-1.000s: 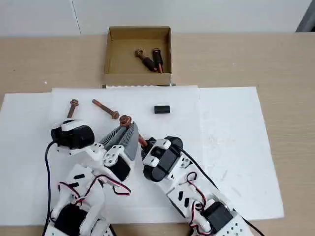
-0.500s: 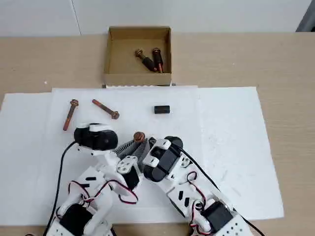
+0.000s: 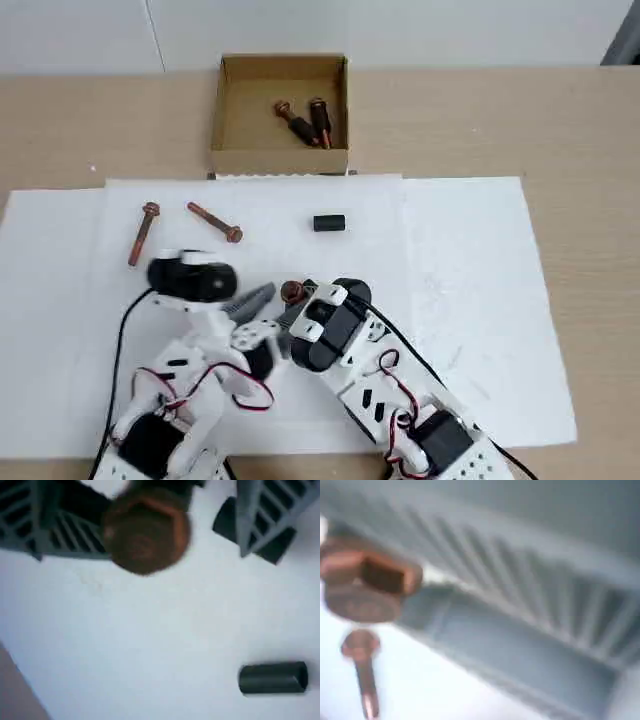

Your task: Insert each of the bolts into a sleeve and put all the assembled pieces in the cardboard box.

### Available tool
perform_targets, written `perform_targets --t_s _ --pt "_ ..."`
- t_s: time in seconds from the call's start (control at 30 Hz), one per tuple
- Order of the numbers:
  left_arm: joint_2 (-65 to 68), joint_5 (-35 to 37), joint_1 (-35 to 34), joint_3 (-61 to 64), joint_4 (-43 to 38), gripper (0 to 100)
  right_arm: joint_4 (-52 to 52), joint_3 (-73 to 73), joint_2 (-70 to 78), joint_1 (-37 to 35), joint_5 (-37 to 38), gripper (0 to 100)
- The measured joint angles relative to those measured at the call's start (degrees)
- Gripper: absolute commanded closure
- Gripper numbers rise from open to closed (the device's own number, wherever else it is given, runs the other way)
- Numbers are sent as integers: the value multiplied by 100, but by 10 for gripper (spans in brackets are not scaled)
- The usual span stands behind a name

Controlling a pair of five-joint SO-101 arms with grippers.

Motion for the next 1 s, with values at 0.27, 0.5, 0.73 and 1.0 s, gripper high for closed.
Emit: perform_targets --t_s 0.27,0.5,0.73,1.0 --pt "0 -123 -378 -853 352 791 -9 9 9 9 0 996" --pt "-9 -484 -1169 -1187 387 977 -9 9 9 88 0 996" --pt "-18 -1697 -2154 -976 387 994 -9 9 9 958 -229 996" --pt "-9 -2655 -2813 536 387 994 686 -501 88 1881 -1090 996"
